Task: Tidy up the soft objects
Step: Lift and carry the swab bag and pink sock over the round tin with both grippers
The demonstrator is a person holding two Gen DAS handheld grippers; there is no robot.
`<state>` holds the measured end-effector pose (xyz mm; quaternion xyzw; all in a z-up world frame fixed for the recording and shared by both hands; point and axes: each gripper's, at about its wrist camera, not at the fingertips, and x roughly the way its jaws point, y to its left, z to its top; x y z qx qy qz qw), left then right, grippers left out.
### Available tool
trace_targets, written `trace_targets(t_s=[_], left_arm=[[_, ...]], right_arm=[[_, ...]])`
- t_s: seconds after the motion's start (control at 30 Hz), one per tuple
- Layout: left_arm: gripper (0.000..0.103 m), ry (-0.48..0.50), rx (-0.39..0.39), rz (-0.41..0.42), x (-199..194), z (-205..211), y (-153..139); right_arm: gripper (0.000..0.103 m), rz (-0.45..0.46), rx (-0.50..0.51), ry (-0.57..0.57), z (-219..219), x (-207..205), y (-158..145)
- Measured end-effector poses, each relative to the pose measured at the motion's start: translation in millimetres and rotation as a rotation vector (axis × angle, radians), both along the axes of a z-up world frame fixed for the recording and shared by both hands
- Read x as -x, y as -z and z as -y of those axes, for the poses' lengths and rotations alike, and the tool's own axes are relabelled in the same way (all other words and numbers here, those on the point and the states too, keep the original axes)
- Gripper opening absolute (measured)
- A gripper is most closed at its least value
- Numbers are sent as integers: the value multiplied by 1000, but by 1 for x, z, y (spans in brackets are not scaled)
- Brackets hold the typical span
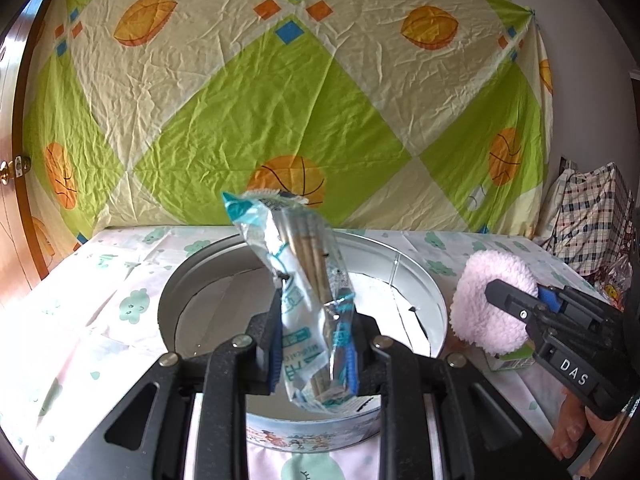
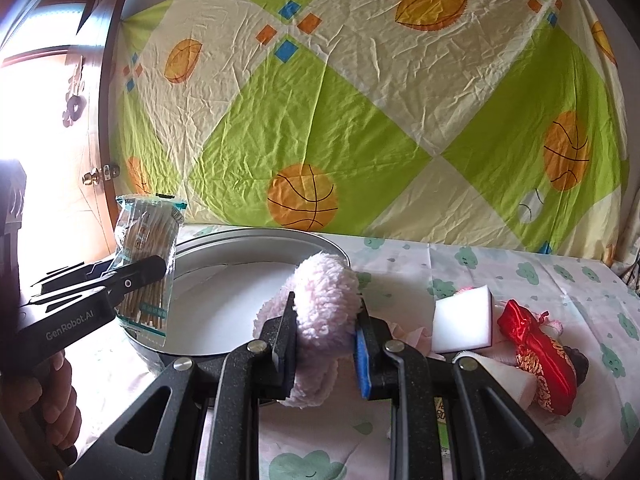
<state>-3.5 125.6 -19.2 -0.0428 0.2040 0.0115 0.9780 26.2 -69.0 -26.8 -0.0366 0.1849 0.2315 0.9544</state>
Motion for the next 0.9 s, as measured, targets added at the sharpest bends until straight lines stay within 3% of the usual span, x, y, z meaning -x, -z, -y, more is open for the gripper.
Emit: trace_targets(t_s=[0.9], left_arm=[[22,22,-27,-144,-44,-14,-4]], right_arm=[[25,-71,7,-56,-21,-44,-23]])
